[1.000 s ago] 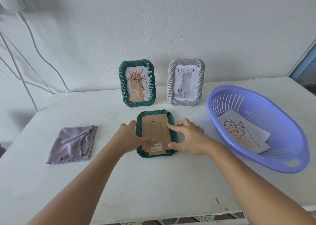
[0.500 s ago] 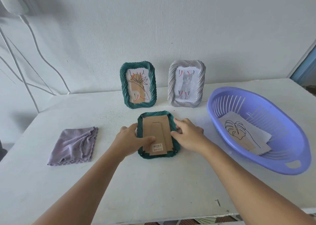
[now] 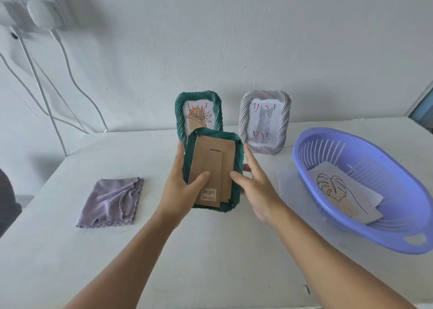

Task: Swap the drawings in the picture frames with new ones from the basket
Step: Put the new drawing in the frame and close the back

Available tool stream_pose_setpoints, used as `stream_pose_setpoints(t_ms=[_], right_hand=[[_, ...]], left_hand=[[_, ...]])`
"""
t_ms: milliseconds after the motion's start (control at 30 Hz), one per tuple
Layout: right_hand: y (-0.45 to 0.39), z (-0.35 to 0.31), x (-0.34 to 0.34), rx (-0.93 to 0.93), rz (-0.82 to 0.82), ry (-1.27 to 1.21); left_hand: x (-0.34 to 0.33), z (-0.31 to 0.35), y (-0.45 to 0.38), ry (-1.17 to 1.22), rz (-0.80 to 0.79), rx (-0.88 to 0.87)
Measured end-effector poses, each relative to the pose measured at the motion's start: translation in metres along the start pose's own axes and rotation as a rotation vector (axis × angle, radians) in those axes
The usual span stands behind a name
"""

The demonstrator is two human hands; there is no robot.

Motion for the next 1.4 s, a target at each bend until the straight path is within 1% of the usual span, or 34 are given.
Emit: stream_pose_setpoints(t_ms=[67, 167, 300, 433, 467, 533, 567, 600, 700, 767, 867, 933, 967, 1033, 1100, 1167, 1200, 1233, 1267, 1333, 1400], right_hand=[[0.001, 0.003, -0.003, -0.026, -0.048, -0.047], [0.003, 0.011, -0.006, -0.042, -0.106, -0.083], [0.002, 0.007, -0.004, 0.014, -0.154, -0.043], [0.001, -0.003, -0.004, 0.064, -0.124, 0.088], [0.002, -0.007, -0.005, 0.103, -0.106, 0.138], [0.004, -0.017, -0.008, 0.221, -0.059, 0.237], [0.004, -0.022, -0.009, 0.279, -0.035, 0.294], [0.003, -0.026, -0.011, 0.332, -0.01, 0.366], [0.006, -0.041, -0.02, 0.46, 0.053, 0.572], [0.013, -0.053, -0.032, 0.56, 0.038, 0.704], [0.021, -0.061, -0.05, 0.682, 0.024, 0.913], [0.024, -0.062, -0.058, 0.751, 0.028, 1.001], [0.024, -0.061, -0.061, 0.77, 0.004, 1.02], [0.024, -0.06, -0.065, 0.732, -0.098, 0.973], [0.022, -0.058, -0.063, 0.652, -0.143, 0.862], [0.015, -0.053, -0.056, 0.601, -0.077, 0.812], [0.009, -0.05, -0.05, 0.55, -0.037, 0.793], [0.001, -0.046, -0.044, 0.461, -0.025, 0.741], [-0.005, -0.042, -0.04, 0.34, -0.051, 0.648], [-0.013, -0.032, -0.036, 0.114, -0.169, 0.363], [-0.016, -0.024, -0.037, -0.009, -0.24, 0.094]], left_hand=[[0.0, -0.002, 0.0, 0.031, 0.028, -0.005], [0.001, -0.004, -0.001, 0.056, 0.028, 0.003], [0.004, -0.001, -0.004, -0.037, -0.023, -0.002], [0.011, 0.002, -0.01, -0.184, -0.048, 0.06], [0.012, 0.004, -0.011, -0.251, -0.039, 0.089], [0.015, 0.011, -0.013, -0.484, 0.021, 0.122], [0.016, 0.015, -0.013, -0.565, 0.054, 0.108], [0.016, 0.021, -0.013, -0.587, 0.08, 0.078], [0.011, 0.043, -0.014, -0.499, 0.106, 0.016], [0.009, 0.053, -0.015, -0.434, 0.12, 0.033], [0.01, 0.06, -0.017, -0.354, 0.185, 0.088], [0.014, 0.061, -0.015, -0.344, 0.229, 0.101], [0.017, 0.061, -0.014, -0.329, 0.249, 0.103], [0.024, 0.057, -0.011, -0.24, 0.288, 0.109], [0.034, 0.052, -0.009, -0.13, 0.309, 0.127], [0.044, 0.046, -0.01, -0.055, 0.286, 0.159], [0.048, 0.042, -0.01, -0.024, 0.258, 0.186], [0.051, 0.037, -0.01, 0.019, 0.219, 0.216], [0.053, 0.033, -0.009, 0.068, 0.181, 0.242], [0.055, 0.024, -0.007, 0.149, 0.128, 0.28], [0.054, 0.018, -0.006, 0.163, 0.074, 0.291]])
Point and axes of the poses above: each hand's wrist, its own y-axis away from the middle knuckle, its own x-axis out of the back of the hand, z = x × y, the point moved 3 cm from there along -y, towards the middle knuckle, and after that the axes turned 1 degree about -z, right-handed, at the moved point
